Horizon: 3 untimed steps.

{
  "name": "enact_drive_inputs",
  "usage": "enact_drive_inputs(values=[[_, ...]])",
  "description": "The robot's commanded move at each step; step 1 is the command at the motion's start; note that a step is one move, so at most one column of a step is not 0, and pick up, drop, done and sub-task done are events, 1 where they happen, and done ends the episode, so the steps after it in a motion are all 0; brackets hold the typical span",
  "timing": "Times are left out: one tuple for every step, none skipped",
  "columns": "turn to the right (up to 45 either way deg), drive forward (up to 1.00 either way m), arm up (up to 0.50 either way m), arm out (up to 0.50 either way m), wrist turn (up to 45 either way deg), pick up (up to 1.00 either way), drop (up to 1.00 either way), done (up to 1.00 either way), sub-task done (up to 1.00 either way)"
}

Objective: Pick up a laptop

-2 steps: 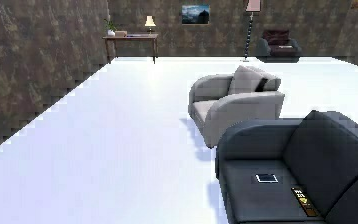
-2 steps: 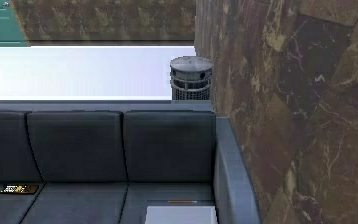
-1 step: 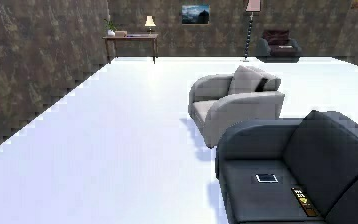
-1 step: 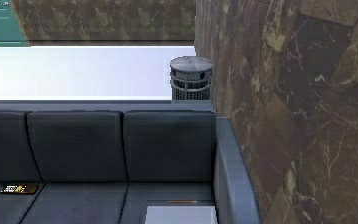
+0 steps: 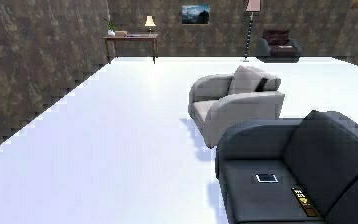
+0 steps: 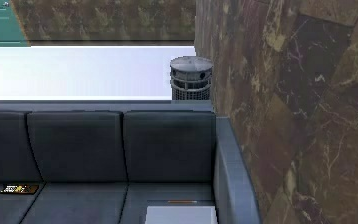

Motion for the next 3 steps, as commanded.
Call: enact_drive_inputs(values=[[0.0, 0.0, 0.0, 0.0, 36.0, 0.0, 0.0, 0.0, 0.0], [0.0, 0.0, -0.3, 0.0, 0.0, 0.0, 0.0, 0.0, 0.0], [0.0, 0.0, 0.0, 0.0, 0.0, 1.0, 0.0, 0.0, 0.0]])
